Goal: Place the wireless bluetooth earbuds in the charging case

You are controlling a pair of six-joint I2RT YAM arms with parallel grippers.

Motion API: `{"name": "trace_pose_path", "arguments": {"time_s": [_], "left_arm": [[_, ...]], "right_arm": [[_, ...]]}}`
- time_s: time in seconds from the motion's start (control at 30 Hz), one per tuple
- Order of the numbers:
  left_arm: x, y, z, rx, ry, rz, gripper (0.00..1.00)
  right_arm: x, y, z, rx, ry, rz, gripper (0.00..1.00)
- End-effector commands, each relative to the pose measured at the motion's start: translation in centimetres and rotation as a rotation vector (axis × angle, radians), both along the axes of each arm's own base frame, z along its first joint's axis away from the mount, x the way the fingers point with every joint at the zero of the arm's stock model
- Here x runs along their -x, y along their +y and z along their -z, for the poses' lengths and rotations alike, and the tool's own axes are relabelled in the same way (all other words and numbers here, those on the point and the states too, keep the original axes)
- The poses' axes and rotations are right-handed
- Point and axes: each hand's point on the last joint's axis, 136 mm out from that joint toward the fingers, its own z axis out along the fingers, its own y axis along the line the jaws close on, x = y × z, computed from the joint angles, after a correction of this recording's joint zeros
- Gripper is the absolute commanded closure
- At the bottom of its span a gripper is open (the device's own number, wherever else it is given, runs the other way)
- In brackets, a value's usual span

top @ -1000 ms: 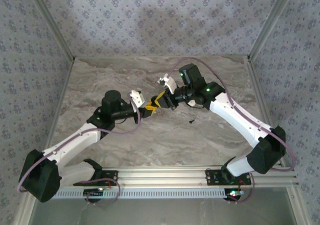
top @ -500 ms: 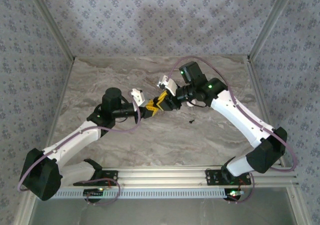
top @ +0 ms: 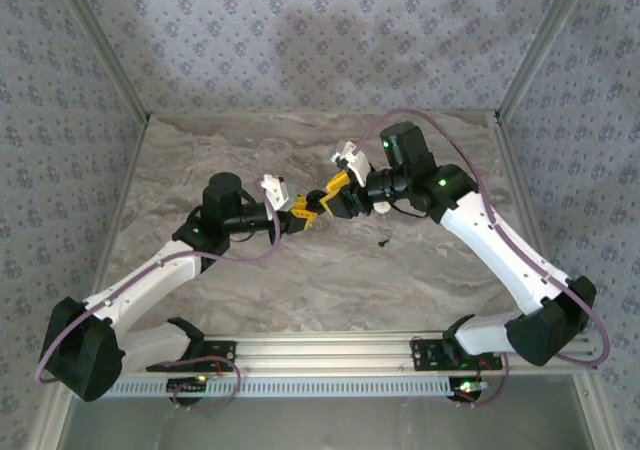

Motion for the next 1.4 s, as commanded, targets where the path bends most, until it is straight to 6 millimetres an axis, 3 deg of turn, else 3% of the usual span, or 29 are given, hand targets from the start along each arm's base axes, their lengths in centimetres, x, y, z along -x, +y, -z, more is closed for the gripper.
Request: {"name": "trace_pose_path", "arguments": {"time_s": [0.0, 0.27, 0.53, 0.97, 1.2, 1.3, 1.37], "left_arm": [[0.1, -0.4, -1.8, 0.028, -0.058, 0.029, 0.85], [0.1, -0.4, -1.9, 0.03, -0.062, 0.028, 0.86], [0.2, -0.4, -2.0, 0.031, -0.065, 0.027, 0.86], [0.2, -0.4, -2.2, 0.036, -0.069, 0.028, 0.86], [0.1, -0.4, -2.0, 0.035, -0.067, 0.027, 0.86], [0.0, -0.4, -2.0, 0.034, -0.067, 0.023, 0.86], [0.0, -0.4, -2.0, 0.033, -0.069, 0.017, 0.86]], "right_arm": [[0.0, -0.3, -1.0, -0.05, 0.019, 0.038, 0.57], [-1.3, -0.3, 1.2, -0.02, 0.142, 0.131, 0.74], [-1.9, 0.2, 2.8, 0.001, 0.186, 0.13, 0.84], [-1.2, 1.7, 4.2, 0.017, 0.21, 0.078, 0.85], [-0.3, 2.6, 3.8, -0.009, 0.219, 0.012, 0.84], [0.2, 2.6, 3.6, -0.02, 0.244, 0.001, 0.83], [0.3, 2.2, 3.5, -0.016, 0.26, 0.018, 0.76]]}}
